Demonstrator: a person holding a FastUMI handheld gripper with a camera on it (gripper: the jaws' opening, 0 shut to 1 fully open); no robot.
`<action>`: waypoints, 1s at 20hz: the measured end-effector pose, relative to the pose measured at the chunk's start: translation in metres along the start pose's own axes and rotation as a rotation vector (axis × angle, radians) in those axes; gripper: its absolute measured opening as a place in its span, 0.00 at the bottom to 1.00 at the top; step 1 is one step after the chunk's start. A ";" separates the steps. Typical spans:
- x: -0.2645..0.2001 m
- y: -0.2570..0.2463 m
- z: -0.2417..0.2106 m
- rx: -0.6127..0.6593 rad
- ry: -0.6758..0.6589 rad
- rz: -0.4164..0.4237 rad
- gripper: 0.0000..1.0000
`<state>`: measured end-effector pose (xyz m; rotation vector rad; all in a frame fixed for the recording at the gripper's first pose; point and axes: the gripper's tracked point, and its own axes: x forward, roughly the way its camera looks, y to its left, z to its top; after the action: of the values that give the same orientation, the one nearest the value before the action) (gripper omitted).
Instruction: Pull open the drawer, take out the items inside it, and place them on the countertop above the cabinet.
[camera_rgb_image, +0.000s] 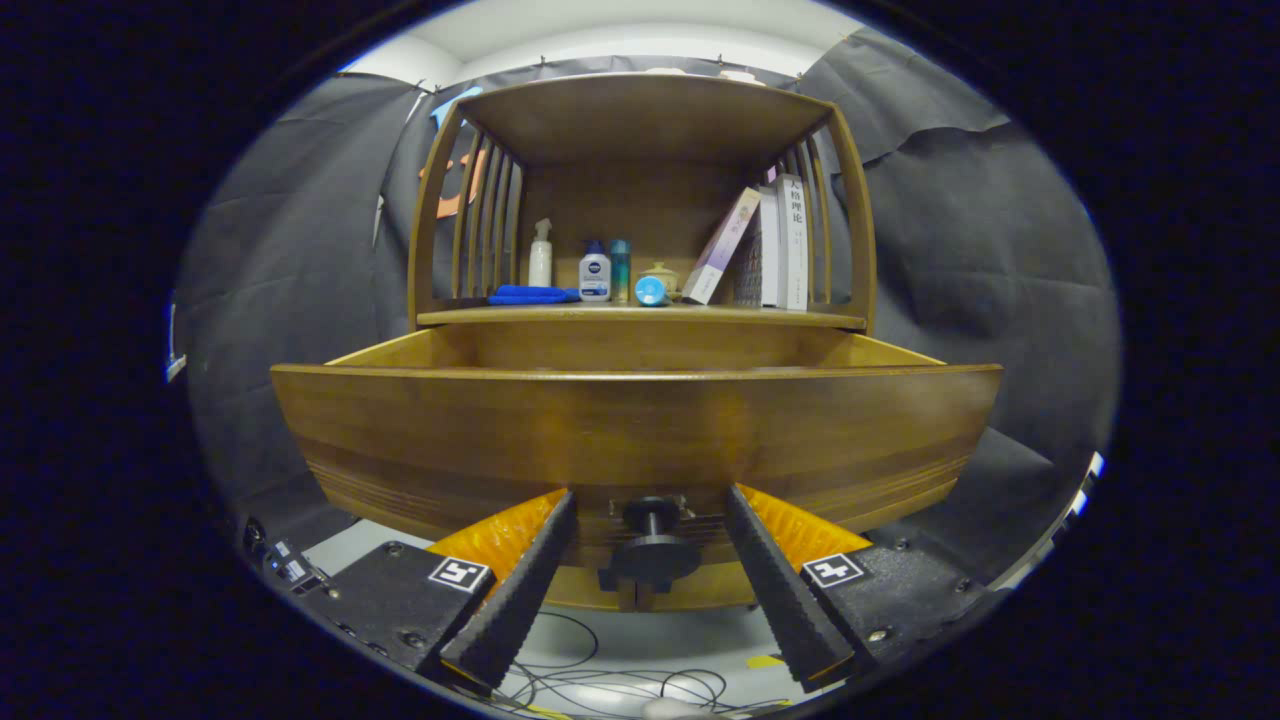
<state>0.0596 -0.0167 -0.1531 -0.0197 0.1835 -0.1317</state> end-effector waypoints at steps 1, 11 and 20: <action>0.004 0.001 0.001 0.002 0.004 0.001 0.99; 0.078 0.009 0.034 0.003 0.007 -0.022 0.99; 0.140 0.008 0.050 0.014 0.016 -0.021 0.99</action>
<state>0.2061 -0.0271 -0.1297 -0.0068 0.1982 -0.1536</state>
